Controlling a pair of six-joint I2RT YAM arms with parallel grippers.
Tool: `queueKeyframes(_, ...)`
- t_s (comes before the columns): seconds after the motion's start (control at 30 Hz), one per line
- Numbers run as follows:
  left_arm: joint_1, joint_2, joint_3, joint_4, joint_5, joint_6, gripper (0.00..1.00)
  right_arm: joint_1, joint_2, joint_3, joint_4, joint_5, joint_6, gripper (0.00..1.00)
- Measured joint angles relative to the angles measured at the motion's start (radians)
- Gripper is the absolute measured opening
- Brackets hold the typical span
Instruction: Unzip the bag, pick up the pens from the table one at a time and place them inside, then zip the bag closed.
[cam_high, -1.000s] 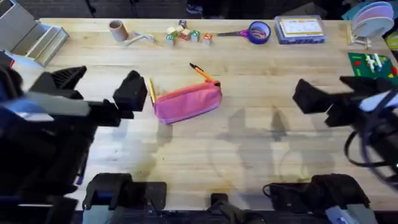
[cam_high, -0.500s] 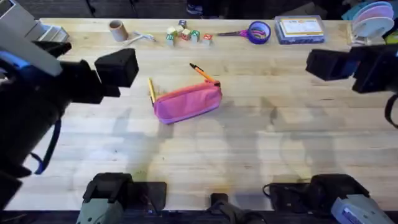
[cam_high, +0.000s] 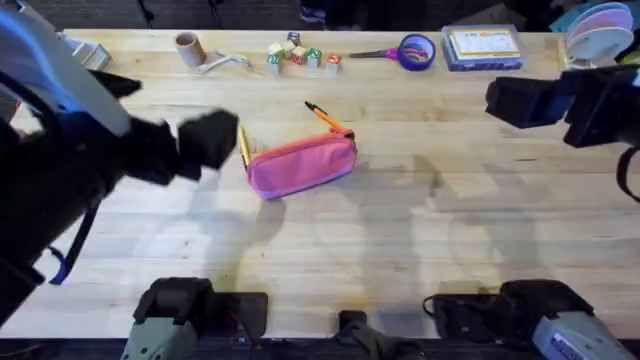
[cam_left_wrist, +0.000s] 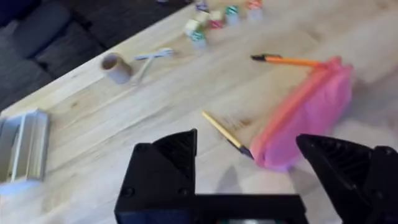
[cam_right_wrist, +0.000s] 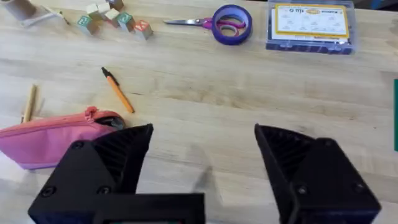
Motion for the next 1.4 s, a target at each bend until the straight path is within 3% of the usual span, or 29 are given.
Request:
queueKeyframes(0.2,0.0,0.0,0.0,-0.147,0.138,0.269,0.994,0.0,0.0,0.0,0.0,0.0,0.0,0.998)
queueKeyframes(0.23,0.0,0.0,0.0,-0.183,0.184,0.367,0.994,0.0,0.0,0.0,0.0,0.0,0.0,0.998)
queueKeyframes(0.4,0.0,0.0,0.0,-0.198,0.218,0.449,0.994,0.0,0.0,0.0,0.0,0.001,0.0,0.998)
queueKeyframes(0.93,0.0,0.0,0.0,-0.273,0.227,0.479,0.995,0.0,0.0,0.0,0.0,0.001,0.0,0.998)
queueKeyframes(1.2,0.0,0.0,0.0,-0.317,0.226,0.556,0.993,0.0,0.0,0.0,0.0,0.0,0.0,0.998)
queueKeyframes(1.4,0.014,0.0,-0.005,-0.272,0.228,0.583,0.993,0.0,0.0,0.0,0.0,0.001,0.0,0.998)
